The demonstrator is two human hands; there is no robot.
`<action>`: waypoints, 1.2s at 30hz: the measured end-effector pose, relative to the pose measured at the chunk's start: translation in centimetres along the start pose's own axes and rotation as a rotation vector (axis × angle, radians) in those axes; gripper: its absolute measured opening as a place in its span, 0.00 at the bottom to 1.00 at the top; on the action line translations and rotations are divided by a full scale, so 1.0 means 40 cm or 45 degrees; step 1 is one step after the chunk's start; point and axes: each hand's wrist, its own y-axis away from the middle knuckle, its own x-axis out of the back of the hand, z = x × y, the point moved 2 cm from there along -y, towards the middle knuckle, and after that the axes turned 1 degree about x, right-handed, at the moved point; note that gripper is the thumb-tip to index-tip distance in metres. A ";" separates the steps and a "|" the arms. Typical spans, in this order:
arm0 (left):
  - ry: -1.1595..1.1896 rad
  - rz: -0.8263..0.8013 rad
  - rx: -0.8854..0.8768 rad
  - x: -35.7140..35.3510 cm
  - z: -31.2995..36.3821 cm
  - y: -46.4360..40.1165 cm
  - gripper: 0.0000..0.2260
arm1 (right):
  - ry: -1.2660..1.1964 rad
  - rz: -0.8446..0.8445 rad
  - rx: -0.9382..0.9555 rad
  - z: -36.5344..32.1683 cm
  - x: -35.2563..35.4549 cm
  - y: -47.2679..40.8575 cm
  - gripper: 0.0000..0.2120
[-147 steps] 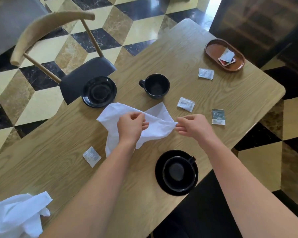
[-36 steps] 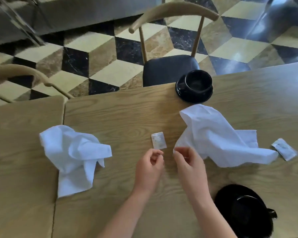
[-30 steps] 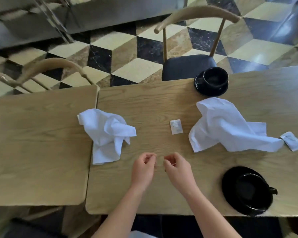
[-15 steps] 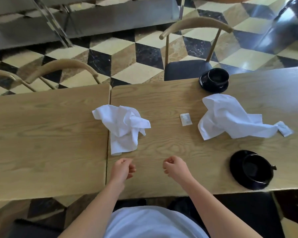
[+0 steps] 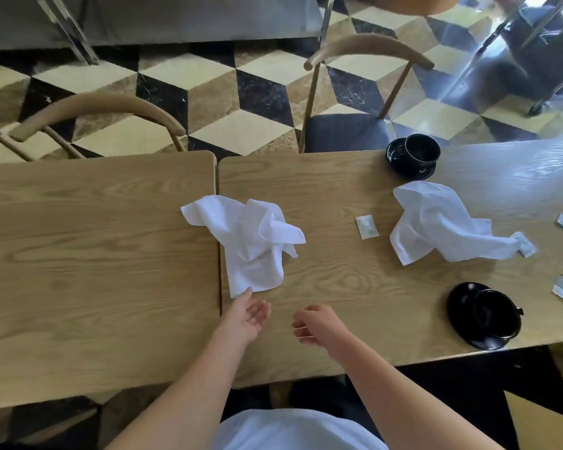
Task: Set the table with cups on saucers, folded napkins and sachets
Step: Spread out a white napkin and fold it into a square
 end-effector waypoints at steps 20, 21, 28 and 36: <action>0.046 -0.300 -0.399 -0.043 -0.045 0.246 0.07 | -1.082 -0.165 -0.028 -0.148 0.032 -0.003 0.11; 0.082 -0.310 -0.438 -0.041 -0.041 0.267 0.07 | -1.092 -0.139 -0.050 -0.156 0.054 0.005 0.08; 0.654 -0.524 -0.492 -0.043 0.040 0.342 0.11 | -1.281 -0.257 0.137 -0.170 0.154 0.082 0.05; 0.684 -0.446 -0.533 -0.041 0.148 0.344 0.04 | -1.332 -0.149 0.362 -0.179 0.268 0.157 0.09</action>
